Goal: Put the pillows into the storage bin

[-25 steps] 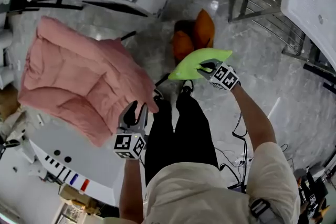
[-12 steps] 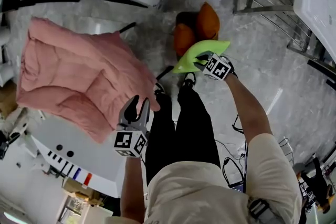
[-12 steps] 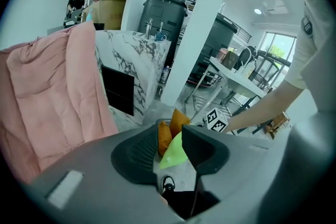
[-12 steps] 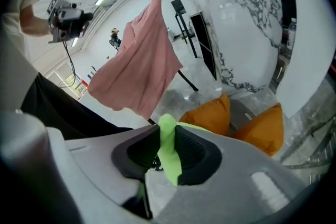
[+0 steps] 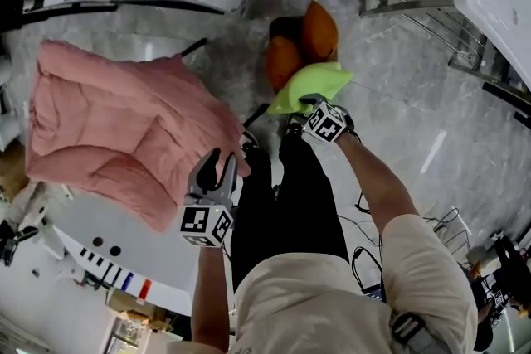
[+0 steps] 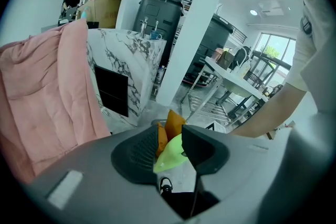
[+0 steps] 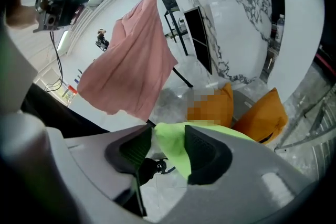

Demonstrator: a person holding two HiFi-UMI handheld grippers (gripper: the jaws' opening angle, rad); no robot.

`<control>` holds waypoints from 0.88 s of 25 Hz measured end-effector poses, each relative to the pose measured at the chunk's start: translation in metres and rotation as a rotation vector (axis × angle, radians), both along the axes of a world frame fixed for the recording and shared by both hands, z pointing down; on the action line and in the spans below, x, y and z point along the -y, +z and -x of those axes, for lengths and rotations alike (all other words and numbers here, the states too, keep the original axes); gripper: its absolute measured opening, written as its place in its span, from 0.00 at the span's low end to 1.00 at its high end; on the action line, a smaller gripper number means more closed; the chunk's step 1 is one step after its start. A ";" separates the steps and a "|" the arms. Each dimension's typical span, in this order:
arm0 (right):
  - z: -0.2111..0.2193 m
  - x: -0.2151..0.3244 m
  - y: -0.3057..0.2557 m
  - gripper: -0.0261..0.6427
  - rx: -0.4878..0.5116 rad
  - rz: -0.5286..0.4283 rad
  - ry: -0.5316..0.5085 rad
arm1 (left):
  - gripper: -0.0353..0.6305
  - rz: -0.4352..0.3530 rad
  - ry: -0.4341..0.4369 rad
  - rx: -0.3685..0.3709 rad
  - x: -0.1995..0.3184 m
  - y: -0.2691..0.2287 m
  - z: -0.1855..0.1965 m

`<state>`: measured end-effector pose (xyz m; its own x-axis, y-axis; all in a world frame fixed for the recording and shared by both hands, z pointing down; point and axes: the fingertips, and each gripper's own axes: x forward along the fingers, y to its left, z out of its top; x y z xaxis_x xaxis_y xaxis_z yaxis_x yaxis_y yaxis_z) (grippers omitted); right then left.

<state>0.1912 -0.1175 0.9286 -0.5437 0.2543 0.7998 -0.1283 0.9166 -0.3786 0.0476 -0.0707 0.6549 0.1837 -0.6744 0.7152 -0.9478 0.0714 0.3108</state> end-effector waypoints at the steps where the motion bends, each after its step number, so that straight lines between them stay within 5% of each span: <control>1: 0.000 -0.001 -0.001 0.35 -0.004 -0.014 0.024 | 0.28 -0.004 0.005 -0.002 0.000 0.000 -0.001; 5: -0.007 -0.005 -0.005 0.48 -0.059 -0.057 0.133 | 0.28 -0.033 0.020 -0.009 0.002 -0.006 -0.006; 10: -0.023 -0.002 -0.029 0.49 -0.068 0.028 0.386 | 0.28 -0.088 0.046 -0.015 0.008 -0.019 -0.004; 14: -0.030 0.007 -0.064 0.47 -0.039 0.007 0.514 | 0.28 -0.130 0.098 -0.035 0.011 -0.030 -0.002; 22: -0.021 -0.002 -0.192 0.08 0.161 0.004 0.661 | 0.28 -0.206 0.203 -0.070 0.020 -0.073 0.000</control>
<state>0.2122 -0.1155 0.7363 -0.6977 -0.1700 0.6959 -0.6032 0.6634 -0.4427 0.0480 -0.0904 0.5815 0.3741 -0.7484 0.5477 -0.9118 -0.1891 0.3644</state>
